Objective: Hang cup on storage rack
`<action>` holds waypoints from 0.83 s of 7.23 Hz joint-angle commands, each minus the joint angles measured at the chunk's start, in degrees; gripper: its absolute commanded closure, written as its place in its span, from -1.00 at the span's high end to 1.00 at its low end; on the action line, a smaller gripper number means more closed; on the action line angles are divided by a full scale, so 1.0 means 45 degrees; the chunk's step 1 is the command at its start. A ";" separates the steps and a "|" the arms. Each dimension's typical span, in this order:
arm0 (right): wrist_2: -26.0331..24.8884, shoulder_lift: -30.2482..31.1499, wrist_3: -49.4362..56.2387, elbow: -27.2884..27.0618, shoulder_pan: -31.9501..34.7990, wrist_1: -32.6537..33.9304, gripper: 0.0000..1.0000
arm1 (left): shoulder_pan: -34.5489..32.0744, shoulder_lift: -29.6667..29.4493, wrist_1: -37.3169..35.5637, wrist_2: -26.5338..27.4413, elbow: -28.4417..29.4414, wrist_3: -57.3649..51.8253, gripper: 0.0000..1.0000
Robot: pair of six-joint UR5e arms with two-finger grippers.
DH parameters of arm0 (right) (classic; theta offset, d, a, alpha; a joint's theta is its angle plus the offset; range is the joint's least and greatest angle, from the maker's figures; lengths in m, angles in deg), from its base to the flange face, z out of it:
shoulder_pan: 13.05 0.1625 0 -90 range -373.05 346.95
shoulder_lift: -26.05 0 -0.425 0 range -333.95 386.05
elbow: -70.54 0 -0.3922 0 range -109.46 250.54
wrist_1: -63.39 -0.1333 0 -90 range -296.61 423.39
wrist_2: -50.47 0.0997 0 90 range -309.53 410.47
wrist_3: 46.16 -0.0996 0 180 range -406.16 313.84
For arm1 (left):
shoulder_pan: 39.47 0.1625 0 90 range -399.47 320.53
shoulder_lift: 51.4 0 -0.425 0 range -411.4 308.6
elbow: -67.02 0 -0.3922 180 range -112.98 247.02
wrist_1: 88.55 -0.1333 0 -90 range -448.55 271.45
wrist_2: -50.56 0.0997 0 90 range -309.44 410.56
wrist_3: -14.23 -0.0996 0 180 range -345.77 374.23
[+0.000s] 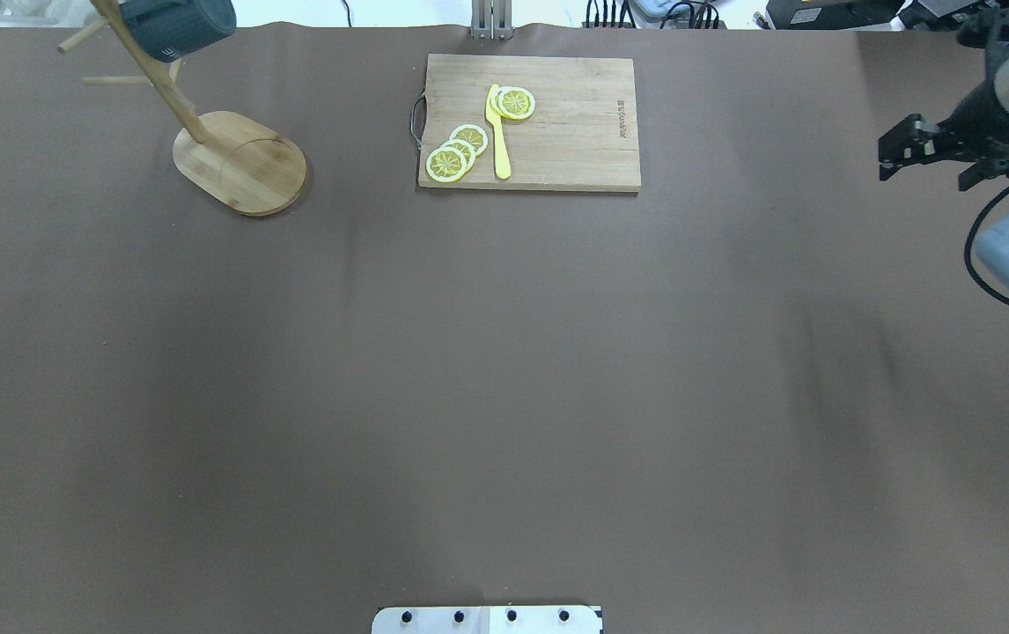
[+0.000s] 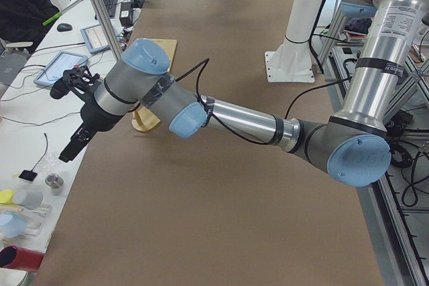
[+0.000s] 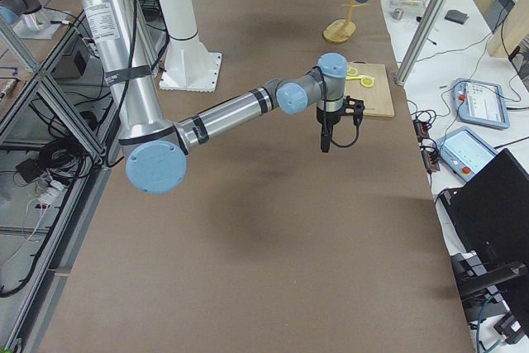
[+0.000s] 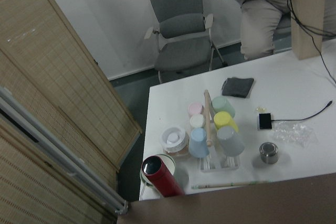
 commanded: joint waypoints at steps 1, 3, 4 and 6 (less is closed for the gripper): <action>0.0355 0.1588 0.2317 0.0234 0.1625 0.0080 1.00 | 0.0998 0.0724 -0.2050 -0.0032 0.0060 -0.0975 0.95; 0.0707 0.2546 0.5472 0.1654 0.3265 -0.0056 1.00 | 0.1977 0.0982 -0.2794 -0.1096 0.0391 -0.0865 0.95; 0.0784 0.2607 0.6749 0.2454 0.4144 -0.0056 1.00 | 0.2426 0.0983 -0.2797 -0.1822 0.0703 -0.0612 0.95; 0.1872 0.2725 0.7660 0.2698 0.5164 0.0080 1.00 | 0.2607 0.0847 -0.2719 -0.1926 0.1619 -0.0492 0.95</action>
